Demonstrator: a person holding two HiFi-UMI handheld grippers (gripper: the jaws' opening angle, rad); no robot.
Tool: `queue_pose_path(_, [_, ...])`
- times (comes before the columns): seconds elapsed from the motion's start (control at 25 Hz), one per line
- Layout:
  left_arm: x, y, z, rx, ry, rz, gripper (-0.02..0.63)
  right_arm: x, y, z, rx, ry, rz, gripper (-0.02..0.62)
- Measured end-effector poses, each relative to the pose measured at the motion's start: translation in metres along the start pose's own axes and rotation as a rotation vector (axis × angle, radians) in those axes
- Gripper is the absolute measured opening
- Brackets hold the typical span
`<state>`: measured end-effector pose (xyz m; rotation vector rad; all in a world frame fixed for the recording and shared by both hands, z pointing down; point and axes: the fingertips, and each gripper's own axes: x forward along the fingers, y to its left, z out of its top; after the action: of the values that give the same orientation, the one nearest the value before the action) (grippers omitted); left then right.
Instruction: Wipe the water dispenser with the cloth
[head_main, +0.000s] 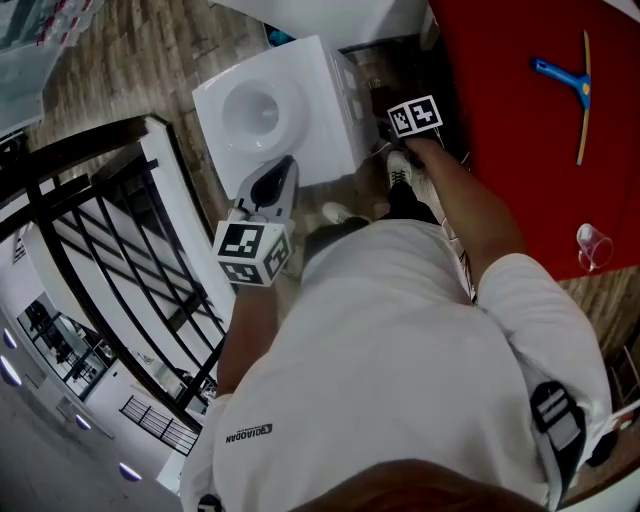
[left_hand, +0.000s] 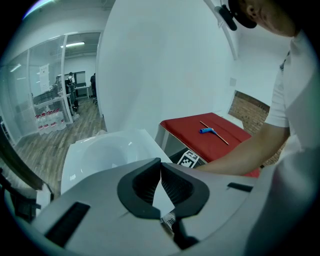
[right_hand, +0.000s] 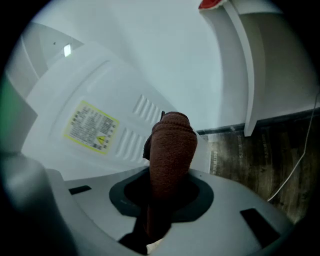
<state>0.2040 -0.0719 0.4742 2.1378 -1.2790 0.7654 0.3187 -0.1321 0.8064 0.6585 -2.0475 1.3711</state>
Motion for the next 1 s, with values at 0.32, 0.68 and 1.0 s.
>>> queue_pose_path(0.32, [-0.009,0.006,0.011,-0.008,-0.047,0.007,0.001,-0.122,0.100,0.085,-0.081,-0.263,0.277,0.069])
queue_pose_path(0.68, [-0.009,0.009,0.018,0.001,-0.064,0.000,0.002,-0.189,0.191,0.168,-0.218,-0.453,0.468,0.069])
queue_pose_path(1.0, [-0.012,0.008,0.020,0.011,-0.064,0.019,0.000,-0.152,0.168,0.175,-0.215,-0.406,0.417,0.069])
